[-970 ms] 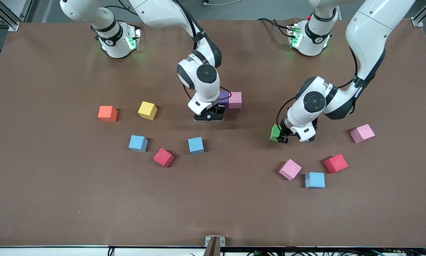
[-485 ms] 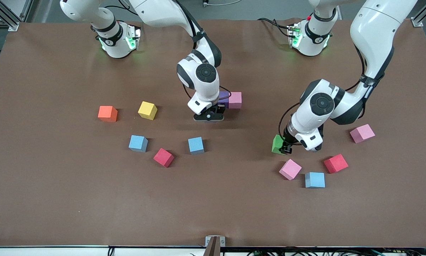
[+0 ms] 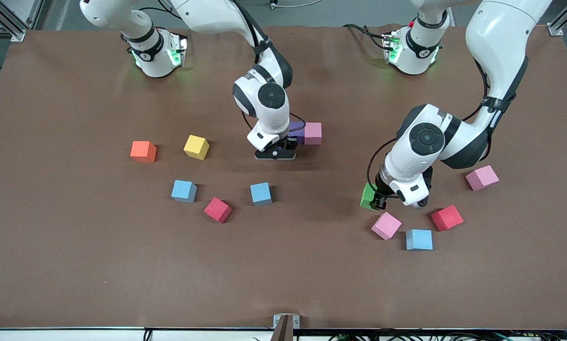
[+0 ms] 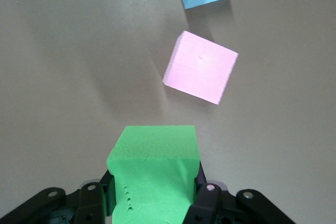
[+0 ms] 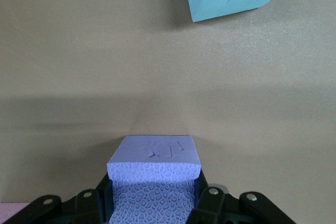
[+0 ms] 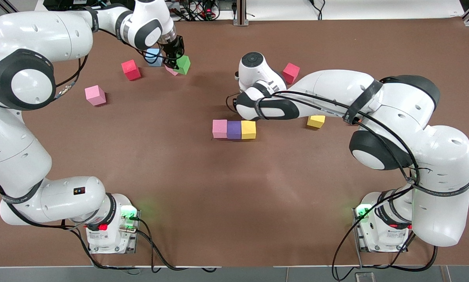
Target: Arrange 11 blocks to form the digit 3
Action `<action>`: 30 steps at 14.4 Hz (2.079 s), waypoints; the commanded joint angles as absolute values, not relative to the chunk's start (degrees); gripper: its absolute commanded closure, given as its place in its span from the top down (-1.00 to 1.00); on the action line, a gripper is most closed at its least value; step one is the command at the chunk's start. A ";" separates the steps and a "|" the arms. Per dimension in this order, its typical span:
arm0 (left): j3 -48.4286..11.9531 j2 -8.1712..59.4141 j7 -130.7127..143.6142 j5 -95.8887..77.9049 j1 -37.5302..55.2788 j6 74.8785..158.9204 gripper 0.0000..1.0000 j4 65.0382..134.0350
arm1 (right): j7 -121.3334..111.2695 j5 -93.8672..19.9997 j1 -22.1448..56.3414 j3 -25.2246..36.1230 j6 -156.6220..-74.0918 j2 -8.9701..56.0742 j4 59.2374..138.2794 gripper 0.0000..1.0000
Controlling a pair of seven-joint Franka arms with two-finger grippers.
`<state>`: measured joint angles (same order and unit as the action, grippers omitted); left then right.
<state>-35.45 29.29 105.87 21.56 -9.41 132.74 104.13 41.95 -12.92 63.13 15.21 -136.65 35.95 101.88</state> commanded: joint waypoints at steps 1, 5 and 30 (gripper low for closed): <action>-35.60 31.29 105.38 22.06 -8.44 129.65 -0.62 99.94 | 42.71 -13.45 64.33 15.64 -137.81 33.75 104.68 -0.98; -35.60 32.16 105.12 21.97 -6.86 127.71 -0.62 96.87 | 42.71 -13.45 64.42 15.64 -138.60 33.93 104.59 -0.98; -35.68 32.17 102.48 21.97 -5.80 124.28 -0.62 94.57 | 42.63 -13.45 65.13 15.64 -139.22 34.54 104.68 -0.96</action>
<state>-35.48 32.29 103.29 21.56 -5.78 125.95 95.81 42.08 -12.92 64.18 15.14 -138.75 35.95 102.73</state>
